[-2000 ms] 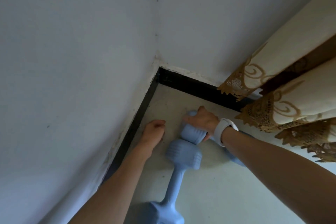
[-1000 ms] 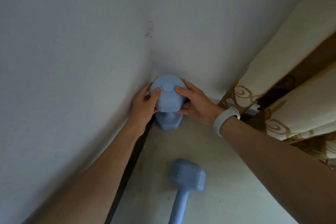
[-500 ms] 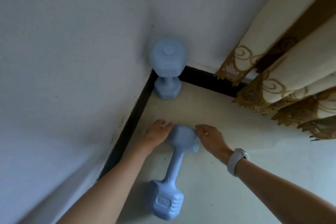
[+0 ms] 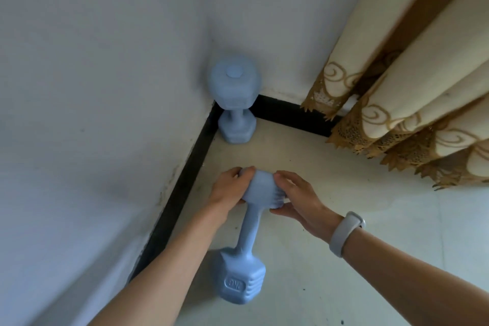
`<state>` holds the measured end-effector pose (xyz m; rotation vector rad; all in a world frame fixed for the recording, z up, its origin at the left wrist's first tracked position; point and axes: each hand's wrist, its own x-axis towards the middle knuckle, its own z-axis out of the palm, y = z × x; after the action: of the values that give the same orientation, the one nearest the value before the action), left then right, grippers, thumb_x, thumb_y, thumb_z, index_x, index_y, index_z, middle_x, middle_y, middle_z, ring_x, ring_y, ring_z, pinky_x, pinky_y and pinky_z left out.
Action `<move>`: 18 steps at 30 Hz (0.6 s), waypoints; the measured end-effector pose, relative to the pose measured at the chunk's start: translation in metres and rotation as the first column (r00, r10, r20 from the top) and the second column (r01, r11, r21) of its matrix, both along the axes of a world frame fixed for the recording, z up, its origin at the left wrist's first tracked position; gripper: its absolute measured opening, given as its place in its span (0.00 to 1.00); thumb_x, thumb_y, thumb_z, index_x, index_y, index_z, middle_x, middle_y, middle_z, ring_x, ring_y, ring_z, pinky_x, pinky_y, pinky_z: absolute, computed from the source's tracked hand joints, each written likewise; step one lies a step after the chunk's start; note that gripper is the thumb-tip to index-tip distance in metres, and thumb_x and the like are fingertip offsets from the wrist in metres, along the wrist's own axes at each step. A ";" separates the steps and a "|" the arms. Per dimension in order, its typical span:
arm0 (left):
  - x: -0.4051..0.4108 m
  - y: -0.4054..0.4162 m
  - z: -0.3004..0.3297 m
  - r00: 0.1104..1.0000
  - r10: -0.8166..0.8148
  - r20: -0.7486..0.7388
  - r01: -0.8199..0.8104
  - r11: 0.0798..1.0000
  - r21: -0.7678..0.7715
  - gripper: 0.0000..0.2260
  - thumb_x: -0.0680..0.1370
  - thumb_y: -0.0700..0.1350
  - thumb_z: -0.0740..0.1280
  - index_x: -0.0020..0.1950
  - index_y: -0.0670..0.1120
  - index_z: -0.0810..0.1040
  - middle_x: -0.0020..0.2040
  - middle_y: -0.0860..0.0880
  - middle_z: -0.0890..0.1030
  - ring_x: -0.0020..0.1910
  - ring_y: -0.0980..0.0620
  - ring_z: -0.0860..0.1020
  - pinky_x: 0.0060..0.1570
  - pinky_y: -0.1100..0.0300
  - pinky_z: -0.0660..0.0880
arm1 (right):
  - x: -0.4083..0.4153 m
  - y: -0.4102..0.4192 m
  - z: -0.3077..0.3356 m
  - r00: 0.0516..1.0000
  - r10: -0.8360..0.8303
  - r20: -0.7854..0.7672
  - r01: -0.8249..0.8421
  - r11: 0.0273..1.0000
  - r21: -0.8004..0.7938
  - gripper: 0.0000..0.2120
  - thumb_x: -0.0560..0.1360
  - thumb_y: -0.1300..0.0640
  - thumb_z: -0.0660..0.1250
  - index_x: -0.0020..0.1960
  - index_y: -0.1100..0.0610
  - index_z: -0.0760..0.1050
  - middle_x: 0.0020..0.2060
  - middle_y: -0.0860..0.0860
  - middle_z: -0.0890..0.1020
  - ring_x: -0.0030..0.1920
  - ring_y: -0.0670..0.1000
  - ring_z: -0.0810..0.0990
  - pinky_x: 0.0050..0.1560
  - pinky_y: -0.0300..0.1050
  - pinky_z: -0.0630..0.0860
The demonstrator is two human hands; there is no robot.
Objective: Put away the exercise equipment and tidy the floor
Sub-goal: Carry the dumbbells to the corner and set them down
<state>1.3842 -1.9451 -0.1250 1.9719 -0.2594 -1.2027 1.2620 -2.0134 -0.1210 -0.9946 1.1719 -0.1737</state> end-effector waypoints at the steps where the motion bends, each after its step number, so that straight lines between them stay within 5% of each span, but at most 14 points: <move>1: 0.001 0.000 0.009 1.000 0.014 0.016 -0.013 0.999 -0.042 0.11 0.77 0.47 0.63 0.53 0.43 0.79 0.54 0.40 0.81 0.54 0.42 0.79 0.56 0.45 0.77 | 0.000 -0.001 0.007 1.000 -0.013 0.027 0.014 0.999 -0.051 0.14 0.77 0.54 0.61 0.63 0.54 0.70 0.49 0.52 0.76 0.51 0.56 0.79 0.45 0.48 0.80; 6: 0.004 0.002 0.051 0.999 0.011 0.051 0.002 0.971 -0.240 0.12 0.75 0.47 0.66 0.57 0.47 0.78 0.52 0.45 0.81 0.53 0.47 0.79 0.58 0.44 0.76 | 0.000 -0.008 0.045 0.983 0.017 0.182 0.026 0.974 -0.227 0.13 0.77 0.57 0.62 0.61 0.52 0.69 0.45 0.49 0.77 0.49 0.53 0.79 0.40 0.41 0.80; 9: 0.004 0.002 0.065 0.999 0.008 0.042 0.006 0.945 -0.326 0.22 0.64 0.55 0.68 0.55 0.49 0.80 0.52 0.46 0.82 0.54 0.46 0.80 0.57 0.43 0.76 | -0.001 -0.012 0.054 0.973 0.005 0.231 0.072 0.944 -0.323 0.12 0.76 0.58 0.63 0.59 0.53 0.69 0.47 0.50 0.77 0.46 0.48 0.78 0.39 0.41 0.80; 12: 0.002 0.002 0.065 0.999 -0.030 0.023 0.037 0.917 -0.396 0.20 0.65 0.53 0.70 0.56 0.51 0.79 0.54 0.47 0.82 0.56 0.48 0.80 0.58 0.44 0.76 | -0.004 -0.013 0.053 0.981 0.037 0.191 0.071 0.845 -0.530 0.11 0.76 0.60 0.63 0.57 0.51 0.68 0.54 0.51 0.75 0.53 0.51 0.76 0.49 0.47 0.78; 14: -0.002 0.005 0.060 0.998 -0.062 -0.010 0.052 0.896 -0.441 0.21 0.67 0.51 0.71 0.59 0.54 0.77 0.58 0.51 0.80 0.58 0.52 0.78 0.60 0.48 0.76 | -0.008 -0.014 0.050 0.986 0.087 0.145 0.029 0.758 -0.652 0.13 0.76 0.61 0.63 0.58 0.50 0.67 0.53 0.45 0.74 0.55 0.49 0.74 0.51 0.37 0.75; 16: -0.008 0.007 0.056 0.994 -0.096 -0.054 0.059 0.881 -0.470 0.21 0.71 0.50 0.71 0.63 0.56 0.73 0.62 0.52 0.78 0.60 0.53 0.77 0.59 0.52 0.76 | -0.011 -0.017 0.051 0.989 0.090 0.113 0.007 0.749 -0.662 0.15 0.76 0.61 0.63 0.60 0.49 0.66 0.53 0.41 0.73 0.54 0.46 0.74 0.48 0.30 0.74; 18: -0.013 0.003 0.057 0.989 -0.080 -0.127 0.017 0.900 -0.436 0.21 0.75 0.48 0.67 0.68 0.55 0.69 0.65 0.50 0.75 0.60 0.50 0.77 0.56 0.53 0.78 | -0.013 -0.022 0.053 0.987 0.047 0.156 0.039 0.863 -0.504 0.16 0.76 0.58 0.63 0.63 0.50 0.67 0.56 0.47 0.74 0.56 0.49 0.75 0.50 0.36 0.77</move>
<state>1.3708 -1.9422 -0.0679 1.4931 -0.4637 -1.1901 1.2489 -2.0357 -0.0680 -1.4153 0.9891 -0.5748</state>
